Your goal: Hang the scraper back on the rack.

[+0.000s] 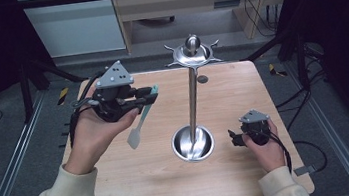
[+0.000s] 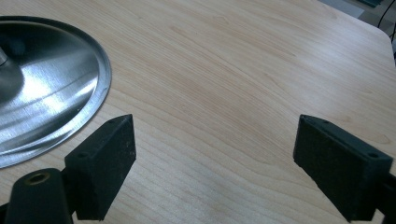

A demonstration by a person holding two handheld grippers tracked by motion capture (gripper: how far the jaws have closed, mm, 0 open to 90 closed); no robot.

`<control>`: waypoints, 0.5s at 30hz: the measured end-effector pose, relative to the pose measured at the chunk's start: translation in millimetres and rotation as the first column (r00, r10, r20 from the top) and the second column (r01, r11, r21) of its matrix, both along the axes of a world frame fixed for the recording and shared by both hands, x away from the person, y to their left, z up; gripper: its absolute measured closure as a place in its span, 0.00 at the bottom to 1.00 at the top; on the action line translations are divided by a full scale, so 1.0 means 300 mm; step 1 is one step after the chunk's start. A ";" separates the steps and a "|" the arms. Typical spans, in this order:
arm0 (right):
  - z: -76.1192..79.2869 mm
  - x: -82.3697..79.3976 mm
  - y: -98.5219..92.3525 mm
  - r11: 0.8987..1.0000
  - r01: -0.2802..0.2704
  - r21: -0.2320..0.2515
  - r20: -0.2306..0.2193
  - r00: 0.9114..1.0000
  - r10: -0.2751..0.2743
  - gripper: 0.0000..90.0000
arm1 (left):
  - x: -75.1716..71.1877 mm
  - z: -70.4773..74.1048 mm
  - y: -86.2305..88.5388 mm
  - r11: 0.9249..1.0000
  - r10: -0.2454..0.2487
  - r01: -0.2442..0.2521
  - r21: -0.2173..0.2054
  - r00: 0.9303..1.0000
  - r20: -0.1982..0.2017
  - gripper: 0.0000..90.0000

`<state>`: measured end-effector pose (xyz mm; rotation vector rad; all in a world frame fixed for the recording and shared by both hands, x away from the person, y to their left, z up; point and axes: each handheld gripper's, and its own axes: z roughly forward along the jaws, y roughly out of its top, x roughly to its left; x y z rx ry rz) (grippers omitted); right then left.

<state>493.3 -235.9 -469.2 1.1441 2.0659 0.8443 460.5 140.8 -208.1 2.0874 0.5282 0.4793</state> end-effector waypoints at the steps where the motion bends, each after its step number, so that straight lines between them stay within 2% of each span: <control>1: 0.000 -0.001 0.001 1.000 0.000 0.002 -0.001 1.000 0.000 0.16 | 0.000 0.001 0.000 1.000 0.000 0.000 -0.003 1.000 0.001 0.83; 4: 0.001 -0.001 0.002 1.000 -0.009 -0.003 -0.003 1.000 0.009 0.17 | 0.000 0.003 0.001 1.000 -0.001 0.001 -0.015 1.000 0.001 0.83; 5: 0.002 -0.001 0.003 1.000 -0.006 -0.005 0.003 1.000 0.006 0.14 | 0.001 0.004 0.001 1.000 -0.001 0.001 -0.017 1.000 0.003 0.83; 8: 0.004 -0.002 0.001 1.000 0.005 0.003 0.009 1.000 -0.005 0.14 | 0.001 0.008 0.001 1.000 0.001 -0.001 -0.023 1.000 0.001 0.83; 11: 0.002 -0.001 -0.002 1.000 0.005 0.007 -0.004 1.000 -0.005 0.15 | 0.002 0.013 -0.002 1.000 -0.002 0.002 -0.030 1.000 0.004 0.83; 15: 0.005 -0.003 0.000 1.000 0.000 0.007 0.002 1.000 0.000 0.17 | -0.001 0.020 -0.006 0.999 -0.003 0.004 -0.041 1.000 0.010 0.83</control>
